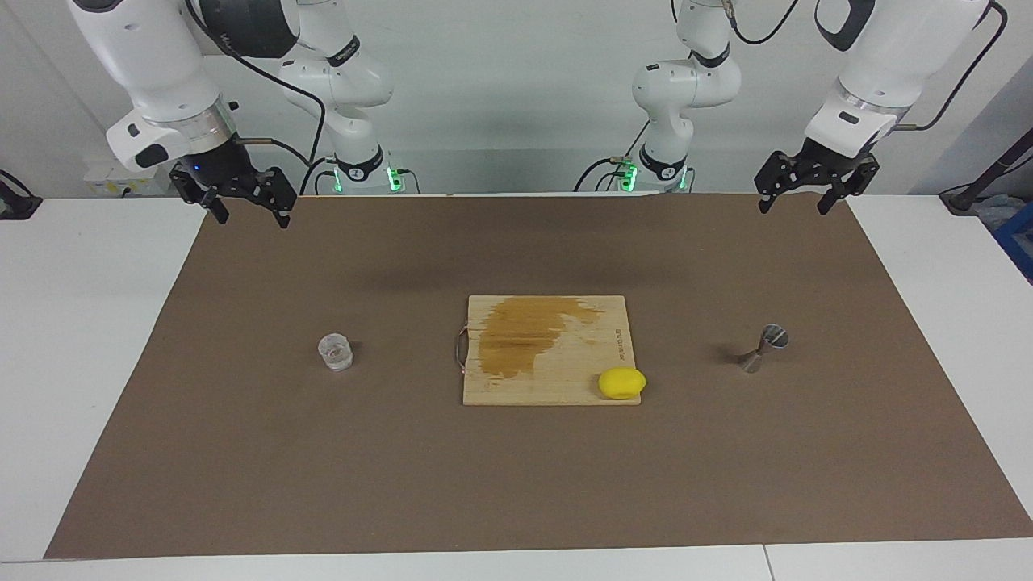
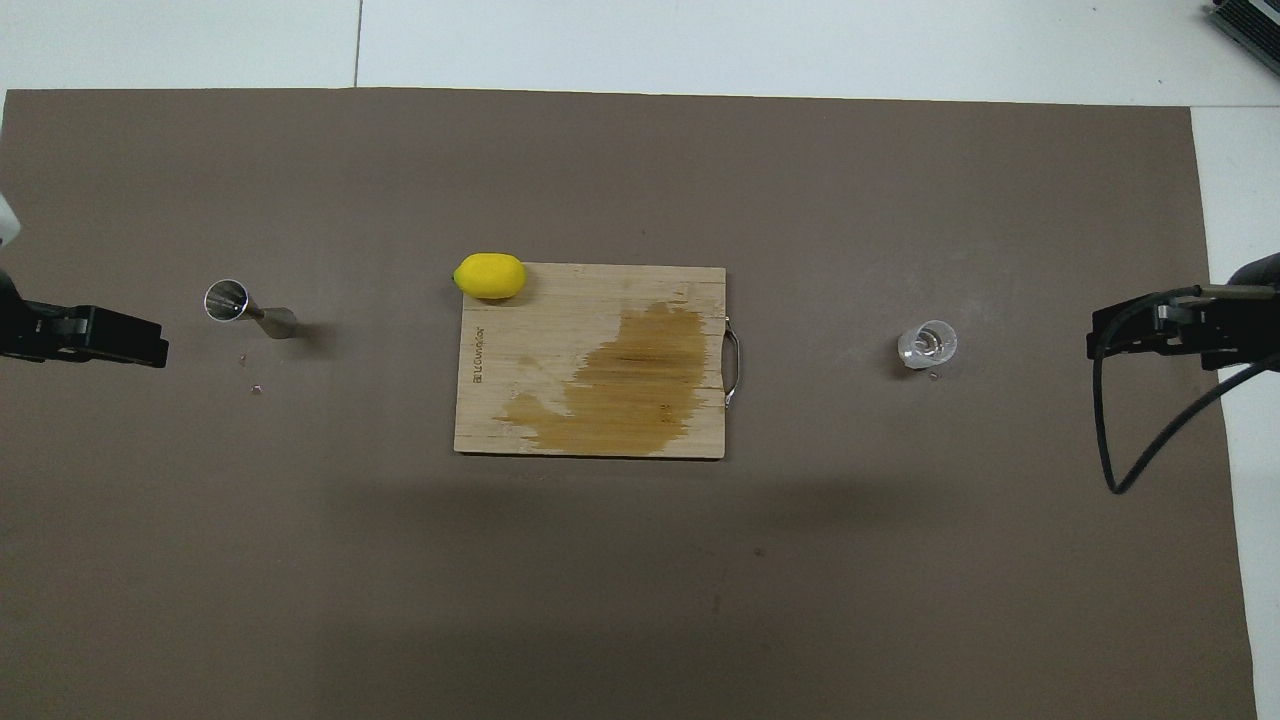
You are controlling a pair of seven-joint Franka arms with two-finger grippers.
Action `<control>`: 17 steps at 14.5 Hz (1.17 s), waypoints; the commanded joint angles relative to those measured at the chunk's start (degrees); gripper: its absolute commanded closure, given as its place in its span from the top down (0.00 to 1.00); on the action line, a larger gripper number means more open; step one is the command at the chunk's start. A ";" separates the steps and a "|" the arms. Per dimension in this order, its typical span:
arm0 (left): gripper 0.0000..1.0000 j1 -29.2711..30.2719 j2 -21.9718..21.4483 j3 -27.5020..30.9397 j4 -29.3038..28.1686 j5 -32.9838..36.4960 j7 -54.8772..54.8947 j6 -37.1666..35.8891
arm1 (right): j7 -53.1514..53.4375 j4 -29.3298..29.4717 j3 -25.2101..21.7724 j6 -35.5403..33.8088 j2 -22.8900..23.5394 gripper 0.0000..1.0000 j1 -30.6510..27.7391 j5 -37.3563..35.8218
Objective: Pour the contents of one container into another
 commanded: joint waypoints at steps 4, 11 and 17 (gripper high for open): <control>1.00 0.07 -1.91 0.05 -2.37 0.80 0.40 -0.28 | -1.28 -1.71 0.17 1.14 -1.43 1.00 -0.33 0.39; 1.00 3.23 -3.76 0.66 -8.09 0.10 -6.00 7.37 | -0.59 -1.71 0.17 0.97 -1.43 1.00 -0.41 0.39; 1.00 7.01 -1.38 0.66 -13.61 -1.40 -14.00 15.17 | -0.32 -1.80 0.17 1.32 -1.43 1.00 -0.68 0.39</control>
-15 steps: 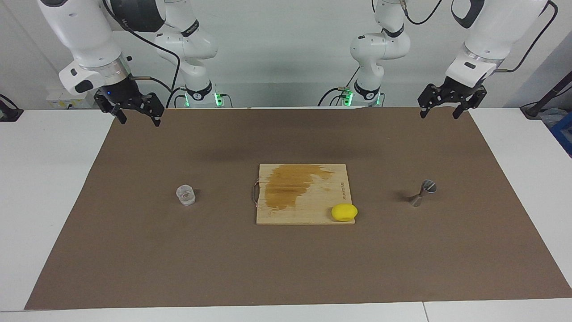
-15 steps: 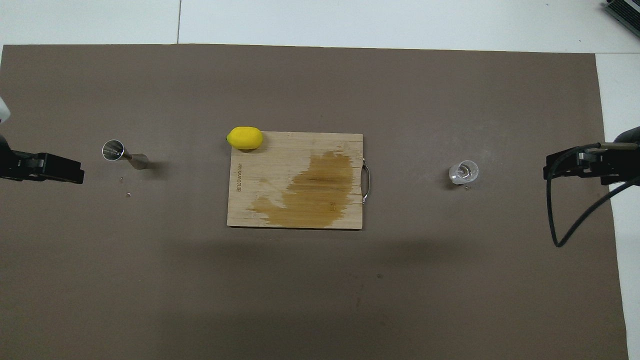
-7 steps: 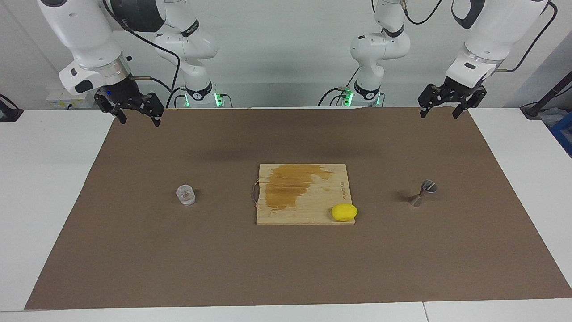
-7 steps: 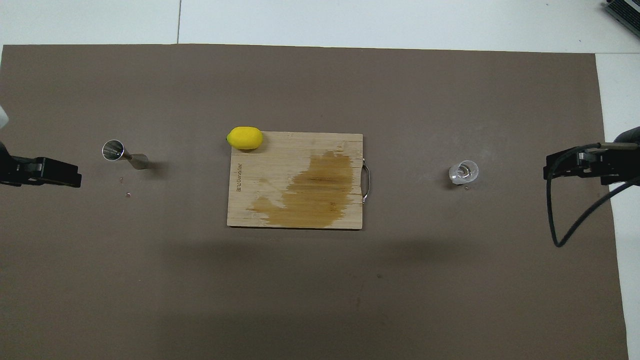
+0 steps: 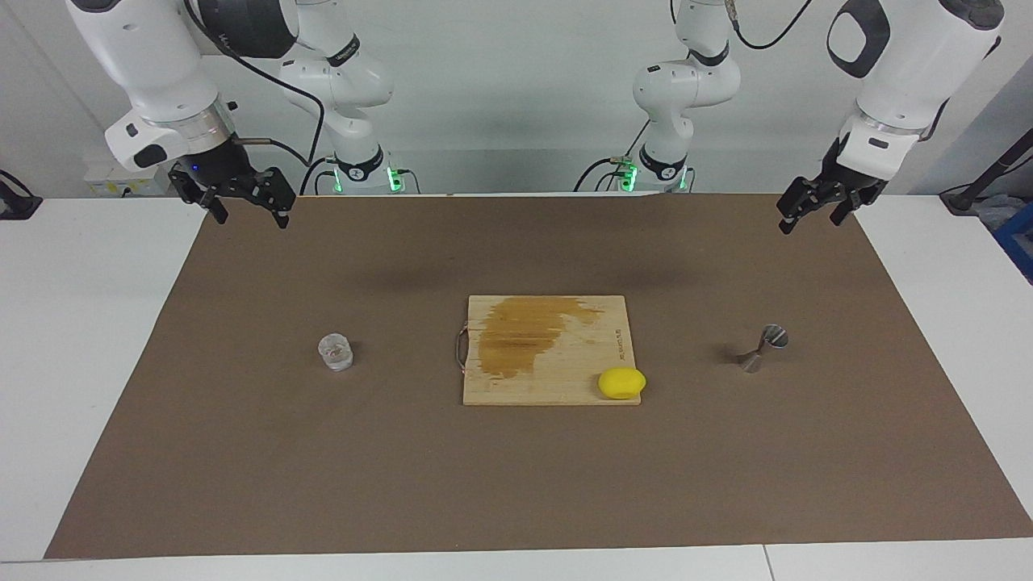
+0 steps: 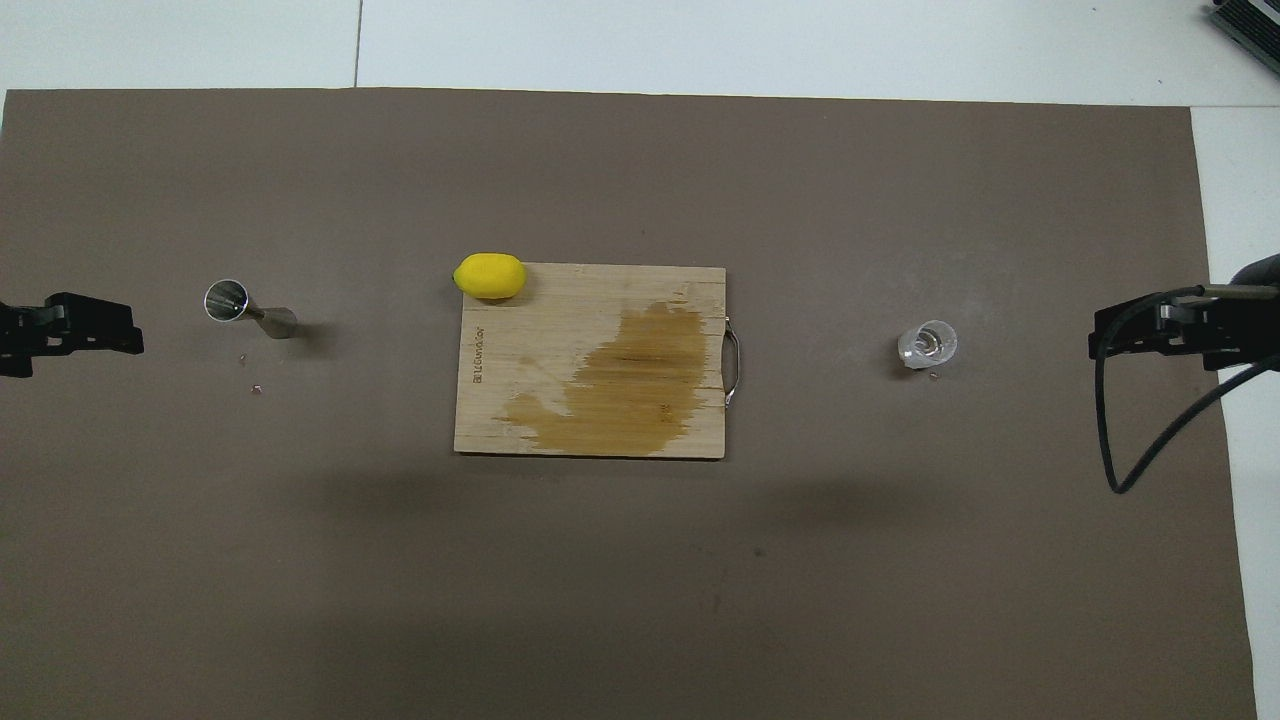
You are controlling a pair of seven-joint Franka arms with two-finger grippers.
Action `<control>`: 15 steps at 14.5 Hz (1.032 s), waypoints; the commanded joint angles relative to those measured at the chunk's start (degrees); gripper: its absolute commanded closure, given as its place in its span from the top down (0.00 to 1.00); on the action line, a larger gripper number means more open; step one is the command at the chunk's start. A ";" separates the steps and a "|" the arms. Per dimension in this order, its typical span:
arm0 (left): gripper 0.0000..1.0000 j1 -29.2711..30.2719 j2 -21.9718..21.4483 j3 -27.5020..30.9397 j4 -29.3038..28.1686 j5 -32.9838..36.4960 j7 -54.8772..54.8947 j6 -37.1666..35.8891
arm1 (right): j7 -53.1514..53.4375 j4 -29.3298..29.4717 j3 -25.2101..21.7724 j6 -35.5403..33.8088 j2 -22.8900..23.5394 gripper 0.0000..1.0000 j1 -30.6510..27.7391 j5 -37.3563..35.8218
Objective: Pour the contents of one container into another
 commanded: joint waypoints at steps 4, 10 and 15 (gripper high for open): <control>1.00 4.83 1.16 -0.24 -6.28 -5.56 -12.53 6.86 | -0.85 -1.79 0.07 1.23 -1.43 1.00 -0.94 0.39; 1.00 10.10 1.60 -0.23 -13.04 -20.50 -33.55 13.00 | -1.28 -1.96 0.07 1.32 -1.52 1.00 -0.94 0.39; 1.00 14.32 1.86 -0.23 -19.89 -35.61 -45.34 20.56 | -0.41 -2.14 0.07 1.32 -1.69 0.99 -0.94 0.39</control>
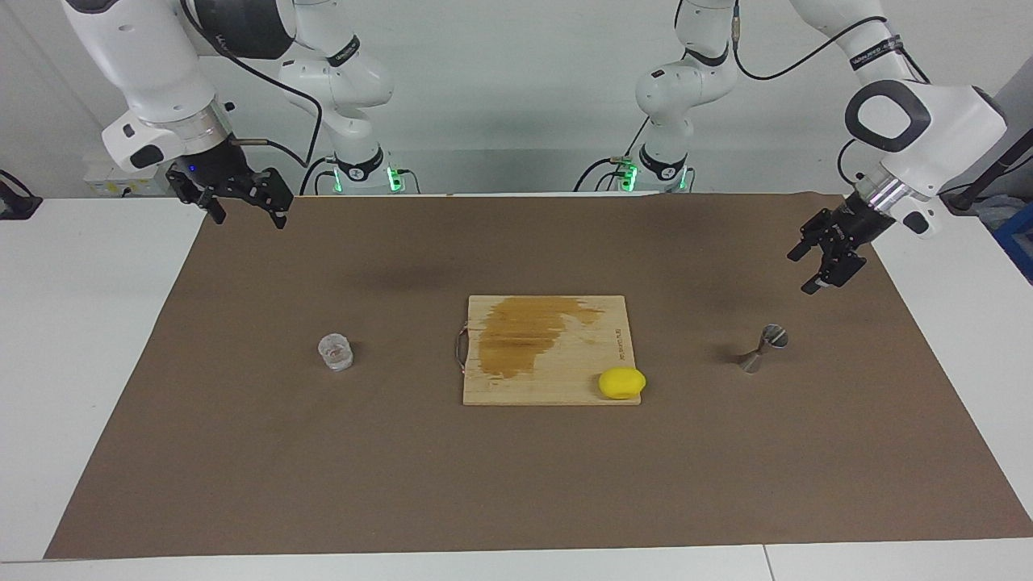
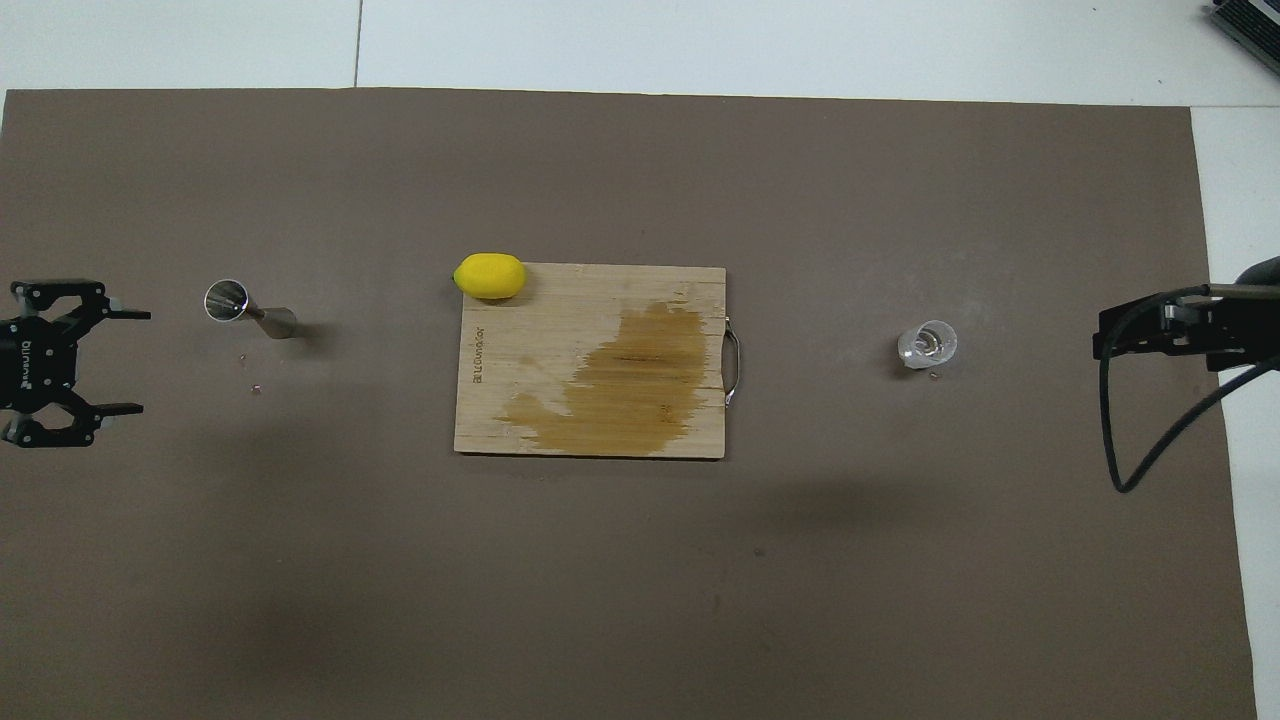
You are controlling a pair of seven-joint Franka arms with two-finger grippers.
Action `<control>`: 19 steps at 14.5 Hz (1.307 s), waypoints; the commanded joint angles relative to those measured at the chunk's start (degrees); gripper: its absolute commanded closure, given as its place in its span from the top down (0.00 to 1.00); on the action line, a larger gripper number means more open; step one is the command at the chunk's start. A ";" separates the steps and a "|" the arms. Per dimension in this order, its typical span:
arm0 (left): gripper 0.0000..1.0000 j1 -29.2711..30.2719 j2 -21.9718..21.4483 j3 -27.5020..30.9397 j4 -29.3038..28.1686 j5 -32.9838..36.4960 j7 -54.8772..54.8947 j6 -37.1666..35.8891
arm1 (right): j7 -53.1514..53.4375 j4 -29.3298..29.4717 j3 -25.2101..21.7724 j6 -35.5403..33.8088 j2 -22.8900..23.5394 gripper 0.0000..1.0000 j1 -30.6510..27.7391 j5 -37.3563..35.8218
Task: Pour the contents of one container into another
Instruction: 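Open the left gripper and move it toward the metal cup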
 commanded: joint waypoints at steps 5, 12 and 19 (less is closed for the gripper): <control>1.00 3.23 -0.87 -0.65 -10.68 -21.02 -11.52 9.82 | -0.32 -3.61 0.32 1.58 -2.40 0.99 -0.80 0.39; 1.00 6.13 1.23 -0.65 -14.82 -36.93 -11.61 10.27 | -0.23 -5.72 0.32 3.08 -3.45 0.99 -0.80 0.39; 0.99 6.40 6.86 -0.66 -14.74 -53.55 -9.07 8.69 | -0.40 -5.64 0.32 4.66 -3.28 0.99 -0.80 0.39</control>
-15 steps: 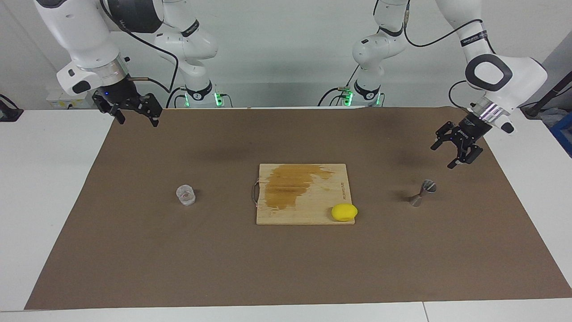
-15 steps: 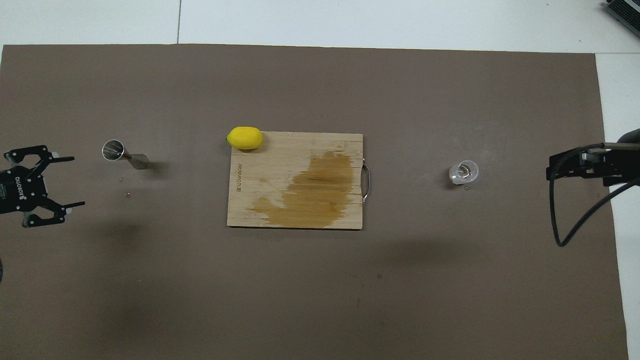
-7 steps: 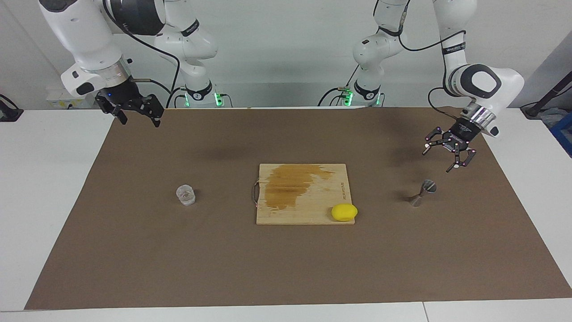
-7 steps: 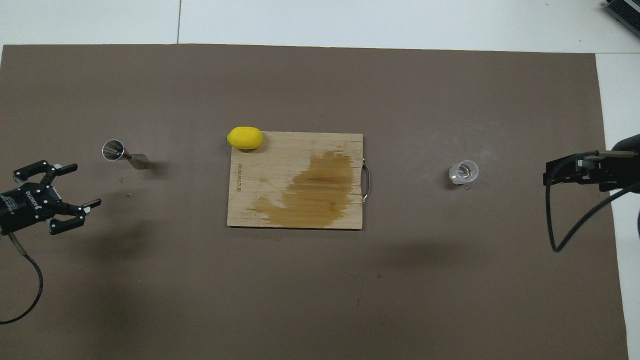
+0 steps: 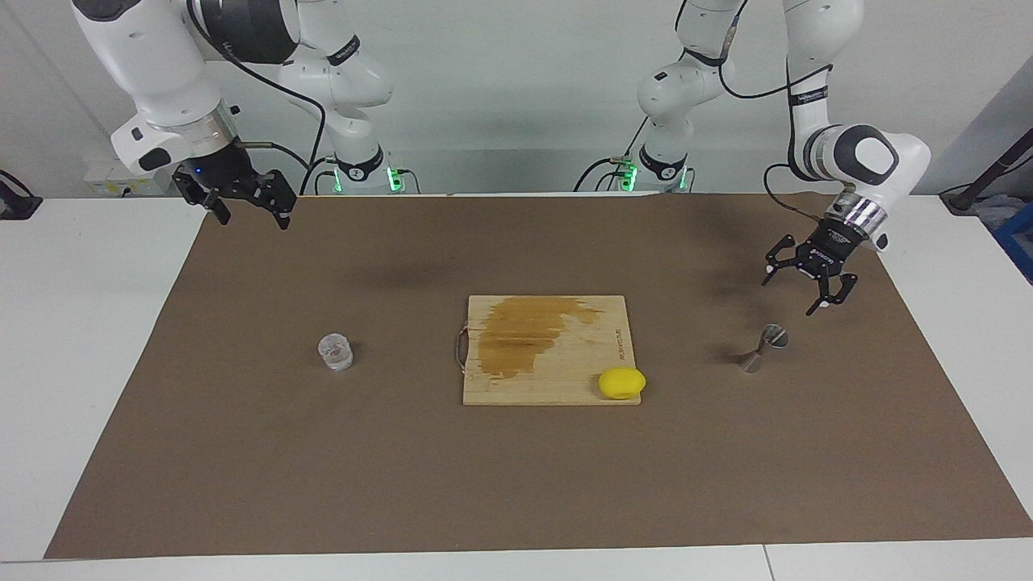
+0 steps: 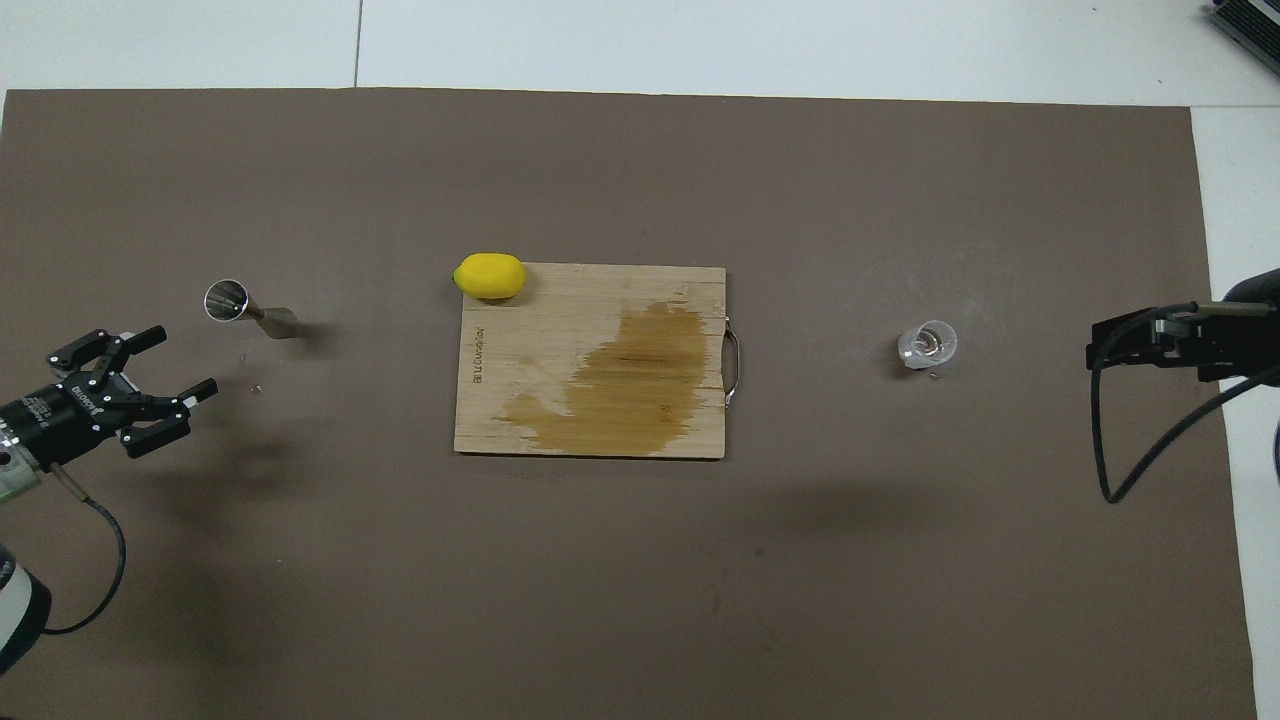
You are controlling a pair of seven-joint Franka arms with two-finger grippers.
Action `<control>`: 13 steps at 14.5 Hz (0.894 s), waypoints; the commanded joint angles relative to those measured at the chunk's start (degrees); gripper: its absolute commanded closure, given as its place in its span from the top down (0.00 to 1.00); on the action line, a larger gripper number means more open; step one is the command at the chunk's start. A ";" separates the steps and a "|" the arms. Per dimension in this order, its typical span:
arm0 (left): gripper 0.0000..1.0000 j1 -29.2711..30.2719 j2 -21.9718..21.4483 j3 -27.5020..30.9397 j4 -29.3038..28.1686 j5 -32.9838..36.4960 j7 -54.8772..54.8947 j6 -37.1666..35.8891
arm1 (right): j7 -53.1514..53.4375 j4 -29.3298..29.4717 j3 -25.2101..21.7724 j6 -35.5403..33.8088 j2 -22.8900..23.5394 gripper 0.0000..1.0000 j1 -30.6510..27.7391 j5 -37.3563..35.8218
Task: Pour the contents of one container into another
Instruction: 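Open the left gripper and move it toward the metal cup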
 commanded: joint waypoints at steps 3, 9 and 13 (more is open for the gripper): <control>0.99 0.58 2.60 -0.48 0.16 -11.51 7.54 -3.05 | 0.29 -1.63 0.32 2.06 -1.26 0.99 -0.83 0.39; 0.97 -0.30 2.51 -0.48 -0.28 -14.07 10.80 -4.02 | 4.41 -0.93 0.15 2.59 -0.65 0.97 -1.00 0.47; 0.97 -0.21 2.42 -0.48 -0.29 -14.43 12.21 -4.64 | 8.02 2.14 -0.03 1.71 1.72 0.94 -1.26 0.56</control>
